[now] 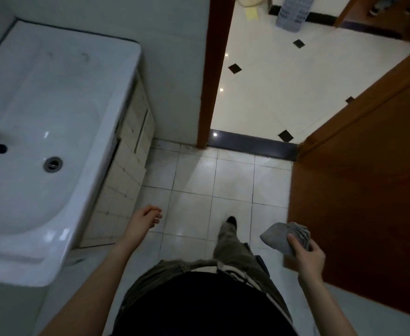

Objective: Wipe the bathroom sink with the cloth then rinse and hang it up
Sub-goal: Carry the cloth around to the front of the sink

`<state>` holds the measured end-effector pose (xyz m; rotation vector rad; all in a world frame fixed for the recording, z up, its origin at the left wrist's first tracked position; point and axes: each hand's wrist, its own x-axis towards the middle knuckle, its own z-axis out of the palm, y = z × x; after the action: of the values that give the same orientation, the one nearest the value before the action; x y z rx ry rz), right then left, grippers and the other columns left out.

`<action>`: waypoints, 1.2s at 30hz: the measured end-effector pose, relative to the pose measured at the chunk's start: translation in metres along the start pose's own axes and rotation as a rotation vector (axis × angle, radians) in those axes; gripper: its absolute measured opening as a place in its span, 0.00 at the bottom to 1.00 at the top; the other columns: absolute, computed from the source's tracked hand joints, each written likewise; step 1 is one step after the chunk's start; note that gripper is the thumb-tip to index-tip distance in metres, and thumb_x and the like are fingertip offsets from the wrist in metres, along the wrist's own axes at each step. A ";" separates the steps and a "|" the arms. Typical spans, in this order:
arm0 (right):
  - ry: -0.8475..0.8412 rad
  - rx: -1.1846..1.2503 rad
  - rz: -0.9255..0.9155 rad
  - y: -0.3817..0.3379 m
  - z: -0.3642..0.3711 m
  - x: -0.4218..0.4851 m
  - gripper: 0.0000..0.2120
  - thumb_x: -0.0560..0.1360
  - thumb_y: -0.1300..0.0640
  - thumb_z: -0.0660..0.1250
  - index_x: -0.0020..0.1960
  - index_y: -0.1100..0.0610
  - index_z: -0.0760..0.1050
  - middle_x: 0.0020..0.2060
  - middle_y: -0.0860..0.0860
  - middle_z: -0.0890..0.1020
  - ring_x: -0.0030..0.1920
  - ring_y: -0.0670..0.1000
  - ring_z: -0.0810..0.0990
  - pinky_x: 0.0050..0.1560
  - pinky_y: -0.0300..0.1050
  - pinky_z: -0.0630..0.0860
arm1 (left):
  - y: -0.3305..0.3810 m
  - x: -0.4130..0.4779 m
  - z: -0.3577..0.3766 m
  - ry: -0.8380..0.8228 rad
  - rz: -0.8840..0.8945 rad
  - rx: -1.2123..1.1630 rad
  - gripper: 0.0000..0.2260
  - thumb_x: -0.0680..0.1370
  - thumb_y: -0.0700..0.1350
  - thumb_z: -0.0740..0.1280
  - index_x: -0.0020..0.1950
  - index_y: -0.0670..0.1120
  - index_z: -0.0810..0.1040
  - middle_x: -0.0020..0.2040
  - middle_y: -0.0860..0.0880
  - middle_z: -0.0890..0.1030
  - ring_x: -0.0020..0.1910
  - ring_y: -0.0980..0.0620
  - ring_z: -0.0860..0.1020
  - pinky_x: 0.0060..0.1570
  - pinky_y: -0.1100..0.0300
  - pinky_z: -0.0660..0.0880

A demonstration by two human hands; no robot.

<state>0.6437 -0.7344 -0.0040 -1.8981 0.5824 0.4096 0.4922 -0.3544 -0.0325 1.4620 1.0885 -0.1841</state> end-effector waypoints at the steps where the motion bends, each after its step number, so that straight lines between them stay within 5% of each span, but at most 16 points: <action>1: -0.045 -0.033 -0.026 -0.020 0.005 0.023 0.21 0.72 0.58 0.73 0.62 0.63 0.76 0.53 0.57 0.81 0.51 0.56 0.80 0.50 0.50 0.78 | 0.002 0.002 0.010 0.049 -0.034 -0.047 0.09 0.80 0.38 0.59 0.45 0.46 0.78 0.43 0.44 0.81 0.42 0.46 0.77 0.43 0.58 0.72; 4: -0.224 -0.143 -0.127 -0.084 0.027 0.080 0.19 0.72 0.61 0.72 0.62 0.63 0.75 0.52 0.55 0.80 0.47 0.50 0.78 0.45 0.42 0.76 | 0.008 -0.006 0.038 0.193 -0.147 -0.193 0.08 0.80 0.38 0.59 0.48 0.41 0.78 0.45 0.41 0.80 0.44 0.43 0.77 0.45 0.56 0.73; 9: -0.545 -0.255 -0.186 -0.181 0.086 0.148 0.16 0.73 0.61 0.70 0.60 0.58 0.76 0.51 0.50 0.80 0.54 0.53 0.79 0.57 0.52 0.77 | 0.015 -0.022 0.061 0.411 -0.270 -0.348 0.10 0.81 0.39 0.59 0.54 0.37 0.78 0.50 0.38 0.81 0.49 0.40 0.79 0.55 0.49 0.73; 14: -0.752 -0.300 -0.268 -0.247 0.168 0.183 0.10 0.73 0.61 0.70 0.53 0.53 0.78 0.49 0.52 0.81 0.50 0.51 0.79 0.46 0.43 0.75 | 0.021 -0.015 0.075 0.594 -0.364 -0.499 0.09 0.80 0.38 0.59 0.52 0.37 0.79 0.51 0.37 0.81 0.49 0.39 0.79 0.56 0.47 0.73; 21: -0.812 -0.412 -0.332 -0.312 0.274 0.221 0.08 0.75 0.64 0.68 0.53 0.60 0.78 0.44 0.57 0.82 0.46 0.54 0.80 0.32 0.31 0.76 | 0.083 0.063 0.065 0.647 -0.343 -0.651 0.07 0.80 0.39 0.62 0.49 0.41 0.80 0.48 0.39 0.82 0.49 0.39 0.79 0.51 0.52 0.74; 29: -0.905 -0.491 -0.493 -0.390 0.373 0.213 0.06 0.74 0.69 0.68 0.50 0.63 0.79 0.45 0.60 0.82 0.44 0.54 0.79 0.32 0.27 0.74 | 0.183 0.130 -0.003 0.661 -0.162 -0.615 0.09 0.81 0.43 0.61 0.50 0.46 0.81 0.49 0.45 0.83 0.48 0.46 0.80 0.51 0.55 0.75; 36: -1.105 -0.403 -0.485 -0.451 0.494 0.154 0.08 0.74 0.61 0.71 0.53 0.54 0.79 0.45 0.46 0.83 0.46 0.46 0.82 0.38 0.30 0.77 | 0.227 0.155 -0.071 0.802 -0.098 -0.643 0.08 0.79 0.44 0.62 0.49 0.49 0.81 0.48 0.48 0.83 0.48 0.49 0.81 0.51 0.56 0.75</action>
<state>1.0198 -0.1644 0.0674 -1.7517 -0.7179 1.1771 0.7003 -0.1745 0.0379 0.8834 1.6585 0.6883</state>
